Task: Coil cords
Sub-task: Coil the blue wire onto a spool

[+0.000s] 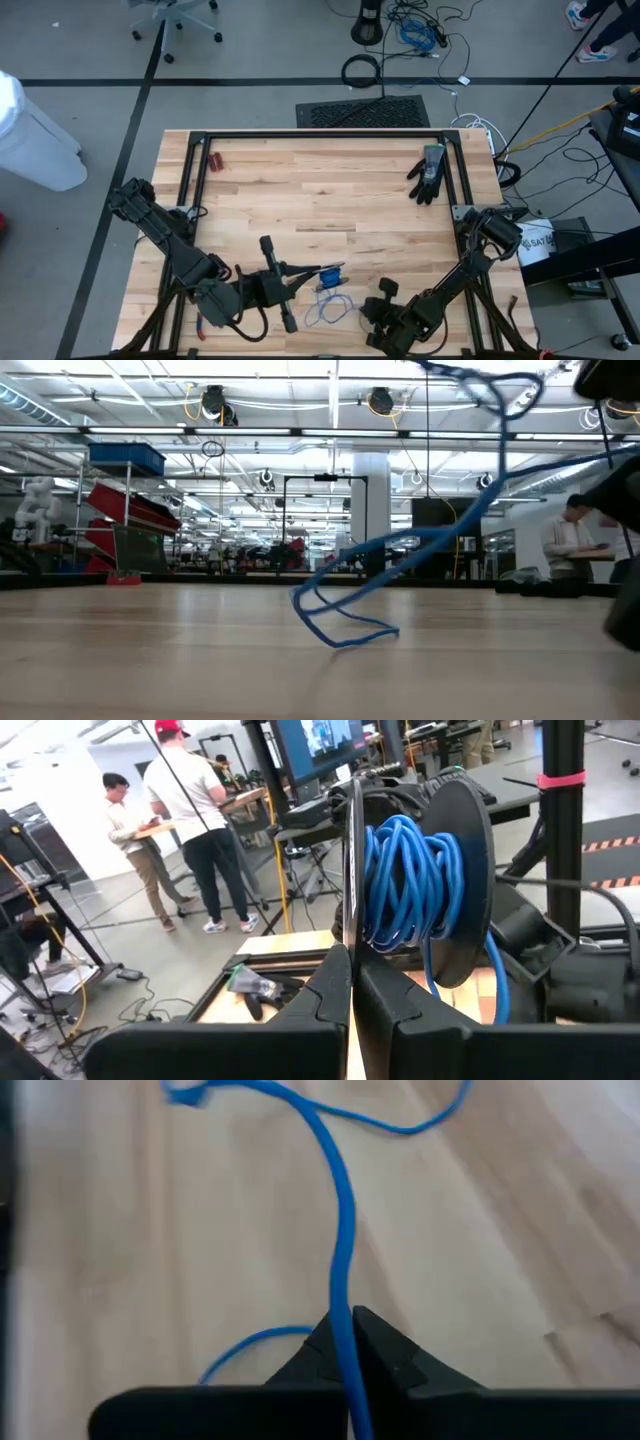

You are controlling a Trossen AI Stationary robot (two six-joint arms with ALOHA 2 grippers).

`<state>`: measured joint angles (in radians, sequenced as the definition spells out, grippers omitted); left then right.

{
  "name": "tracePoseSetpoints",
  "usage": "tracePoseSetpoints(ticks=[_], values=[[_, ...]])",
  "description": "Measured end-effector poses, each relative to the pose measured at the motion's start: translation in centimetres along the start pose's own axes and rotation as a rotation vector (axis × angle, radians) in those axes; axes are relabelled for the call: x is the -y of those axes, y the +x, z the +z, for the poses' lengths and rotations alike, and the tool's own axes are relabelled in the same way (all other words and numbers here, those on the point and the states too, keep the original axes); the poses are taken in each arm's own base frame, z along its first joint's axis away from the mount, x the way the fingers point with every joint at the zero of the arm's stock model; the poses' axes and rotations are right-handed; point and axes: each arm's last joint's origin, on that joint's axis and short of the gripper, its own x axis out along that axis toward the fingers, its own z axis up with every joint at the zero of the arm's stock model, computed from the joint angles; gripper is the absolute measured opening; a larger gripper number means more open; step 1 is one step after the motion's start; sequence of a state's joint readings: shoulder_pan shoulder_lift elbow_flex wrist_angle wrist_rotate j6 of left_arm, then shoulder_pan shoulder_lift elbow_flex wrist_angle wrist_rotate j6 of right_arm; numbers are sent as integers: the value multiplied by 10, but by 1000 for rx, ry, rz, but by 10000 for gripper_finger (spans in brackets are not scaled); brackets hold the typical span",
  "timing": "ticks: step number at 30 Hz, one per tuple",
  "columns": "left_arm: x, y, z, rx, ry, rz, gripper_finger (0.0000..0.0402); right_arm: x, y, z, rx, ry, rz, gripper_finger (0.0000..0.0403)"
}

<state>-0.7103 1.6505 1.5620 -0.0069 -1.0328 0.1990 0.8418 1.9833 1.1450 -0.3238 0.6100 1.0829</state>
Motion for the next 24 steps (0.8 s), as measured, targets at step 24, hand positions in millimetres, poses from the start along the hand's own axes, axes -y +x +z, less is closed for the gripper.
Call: tracePoseSetpoints(ticks=[24], values=[[-1,2,-1,-8,-26,6,6,-43,-97,126,524,-11,314,25]])
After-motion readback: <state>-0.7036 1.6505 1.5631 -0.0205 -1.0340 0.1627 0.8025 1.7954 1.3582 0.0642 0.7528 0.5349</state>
